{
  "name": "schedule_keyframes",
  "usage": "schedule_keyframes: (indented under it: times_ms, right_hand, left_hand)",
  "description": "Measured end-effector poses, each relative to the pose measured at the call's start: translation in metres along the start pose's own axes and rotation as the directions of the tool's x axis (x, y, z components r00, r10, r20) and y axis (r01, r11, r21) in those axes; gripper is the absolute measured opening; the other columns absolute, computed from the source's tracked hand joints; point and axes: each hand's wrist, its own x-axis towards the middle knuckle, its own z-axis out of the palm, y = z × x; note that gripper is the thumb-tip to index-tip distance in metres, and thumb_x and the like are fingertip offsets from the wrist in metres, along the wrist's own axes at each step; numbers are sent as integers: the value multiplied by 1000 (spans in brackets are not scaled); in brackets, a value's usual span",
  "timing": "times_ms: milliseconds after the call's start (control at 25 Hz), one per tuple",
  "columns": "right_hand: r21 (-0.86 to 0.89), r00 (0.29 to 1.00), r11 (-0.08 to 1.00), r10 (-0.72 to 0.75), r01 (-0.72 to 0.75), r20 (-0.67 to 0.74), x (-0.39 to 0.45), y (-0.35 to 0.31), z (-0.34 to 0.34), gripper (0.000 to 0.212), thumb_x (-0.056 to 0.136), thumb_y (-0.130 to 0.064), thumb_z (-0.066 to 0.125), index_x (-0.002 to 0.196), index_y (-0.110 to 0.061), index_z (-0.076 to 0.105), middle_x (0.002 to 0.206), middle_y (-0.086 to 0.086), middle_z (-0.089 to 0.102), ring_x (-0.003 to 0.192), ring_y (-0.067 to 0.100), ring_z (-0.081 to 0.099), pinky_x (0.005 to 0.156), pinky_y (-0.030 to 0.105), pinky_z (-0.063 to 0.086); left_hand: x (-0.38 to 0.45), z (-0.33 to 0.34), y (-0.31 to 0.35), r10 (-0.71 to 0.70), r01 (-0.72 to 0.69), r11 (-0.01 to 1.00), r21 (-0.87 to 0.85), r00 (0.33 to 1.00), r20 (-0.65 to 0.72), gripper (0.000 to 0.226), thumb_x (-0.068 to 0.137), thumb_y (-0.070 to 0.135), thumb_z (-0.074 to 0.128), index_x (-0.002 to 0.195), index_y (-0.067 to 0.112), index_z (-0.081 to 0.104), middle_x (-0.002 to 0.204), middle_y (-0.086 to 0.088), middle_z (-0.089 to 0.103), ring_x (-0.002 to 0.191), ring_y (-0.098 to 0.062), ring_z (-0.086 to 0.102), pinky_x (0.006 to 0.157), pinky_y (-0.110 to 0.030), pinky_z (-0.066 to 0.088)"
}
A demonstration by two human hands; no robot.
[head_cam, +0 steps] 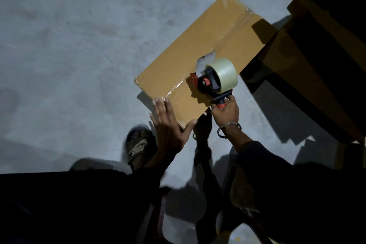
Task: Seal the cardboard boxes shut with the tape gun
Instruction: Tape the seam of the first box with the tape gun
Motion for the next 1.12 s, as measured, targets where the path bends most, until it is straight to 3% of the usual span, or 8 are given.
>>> schedule_keyframes:
  times_ms: [160, 320, 480, 640, 760, 840, 960, 1120]
  right_hand:
    - [-21, 989, 995, -95, 93, -113, 22, -21, -19, 34, 75, -15, 74, 86, -27, 44, 121, 12, 57, 113, 34, 58, 87, 41, 52]
    - [-94, 992, 990, -114, 108, -63, 89, -42, -53, 57, 78, -16, 80, 127, -4, 53, 134, 17, 57, 125, 32, 57, 106, 44, 47]
    - [-173, 992, 980, -77, 94, 104, 123, -44, -61, 73, 78, -40, 75, 142, -19, 48, 136, 12, 63, 125, 36, 59, 104, 46, 49]
    - [5, 975, 998, -58, 58, 216, 94, -19, -26, 85, 73, -45, 82, 147, -32, 43, 133, 2, 67, 121, 27, 64, 100, 48, 55]
    - [99, 939, 993, -96, 66, 330, 55, -21, 4, 109, 81, -21, 84, 162, -30, 12, 139, 4, 63, 120, 18, 65, 95, 29, 57]
    - [73, 929, 994, -103, 82, 355, 32, -30, 20, 121, 85, -12, 80, 163, -25, -11, 133, 2, 65, 116, 16, 64, 78, 10, 53]
    - [-24, 949, 997, -61, 72, 309, -17, -28, 47, 128, 81, -40, 79, 155, -42, -25, 110, 2, 78, 91, 23, 74, 70, 28, 56]
    - [-106, 968, 992, -45, 73, 246, -95, -6, 82, 99, 84, -63, 67, 162, -29, 18, 154, -6, 50, 72, 23, 71, 62, 34, 55]
  left_hand:
    - [32, 6, 15, -551, 519, 692, -501, 829, 98, 108, 89, 83, 50, 161, 38, -18, 171, -21, 13, 154, -41, 26, 125, -47, 28]
    - [45, 22, -14, -426, 371, 817, -442, 904, -28, 91, 91, 85, 39, 150, 58, -25, 168, -19, 28, 148, -41, 39, 117, -53, 39]
    - [58, 21, -41, -430, 397, 810, -432, 903, 25, 87, 89, 87, 34, 147, 65, -27, 162, -25, 36, 144, -49, 41, 114, -58, 41]
    - [96, -18, -72, -414, 421, 828, -370, 905, 104, 85, 103, 61, 39, 165, 34, -12, 156, -22, 47, 135, -48, 51, 111, -49, 43]
    - [112, -59, -95, -413, 434, 848, -305, 901, 134, 72, 110, 38, 44, 166, 28, 0, 150, -20, 54, 130, -45, 56, 107, -44, 43]
    - [118, -85, -113, -378, 409, 867, -285, 912, 158, 71, 107, 45, 46, 165, 34, 6, 145, -19, 59, 124, -44, 60, 102, -44, 45]
    - [129, -111, -143, -309, 365, 906, -215, 917, 252, 76, 99, 62, 41, 163, 41, 5, 142, -19, 61, 118, -47, 63, 100, -54, 50]
    - [147, -137, -174, -293, 328, 943, -55, 897, 331, 83, 100, 59, 41, 167, 34, -1, 153, -26, 49, 132, -53, 53, 108, -53, 42]
